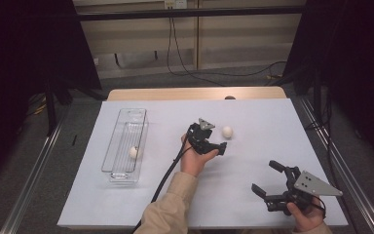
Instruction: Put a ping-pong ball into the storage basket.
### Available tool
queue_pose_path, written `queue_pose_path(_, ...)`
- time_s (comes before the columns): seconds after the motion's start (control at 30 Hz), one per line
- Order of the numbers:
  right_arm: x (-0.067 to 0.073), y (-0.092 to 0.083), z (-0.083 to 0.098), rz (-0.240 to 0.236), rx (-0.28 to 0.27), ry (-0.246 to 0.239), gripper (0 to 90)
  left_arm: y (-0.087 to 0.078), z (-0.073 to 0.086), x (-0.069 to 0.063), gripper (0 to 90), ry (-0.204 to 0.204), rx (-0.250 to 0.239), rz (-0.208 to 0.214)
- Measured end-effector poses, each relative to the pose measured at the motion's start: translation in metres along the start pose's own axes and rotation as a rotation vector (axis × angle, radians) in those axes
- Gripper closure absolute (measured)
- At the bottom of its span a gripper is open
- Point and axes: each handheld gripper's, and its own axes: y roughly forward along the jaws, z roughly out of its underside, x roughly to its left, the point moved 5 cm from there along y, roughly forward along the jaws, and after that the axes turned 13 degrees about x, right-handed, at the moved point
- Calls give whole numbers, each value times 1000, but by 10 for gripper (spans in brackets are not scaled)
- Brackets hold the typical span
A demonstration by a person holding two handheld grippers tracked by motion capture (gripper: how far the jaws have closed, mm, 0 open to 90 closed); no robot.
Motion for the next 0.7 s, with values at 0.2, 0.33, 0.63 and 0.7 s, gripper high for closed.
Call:
queue_pose_path(0.2,0,0,0,1,1,0,16,2,-1,1,112,-1,1,-3)
queue_pose_path(0.33,0,0,0,0,1,0,17,3,-1,1,112,1,6,-2)
queue_pose_path(0.63,0,0,0,0,1,-1,17,4,-3,1,112,-2,-1,-2)
queue_pose_path(0.7,0,0,0,-1,1,-1,16,4,-4,1,111,-5,-1,0)
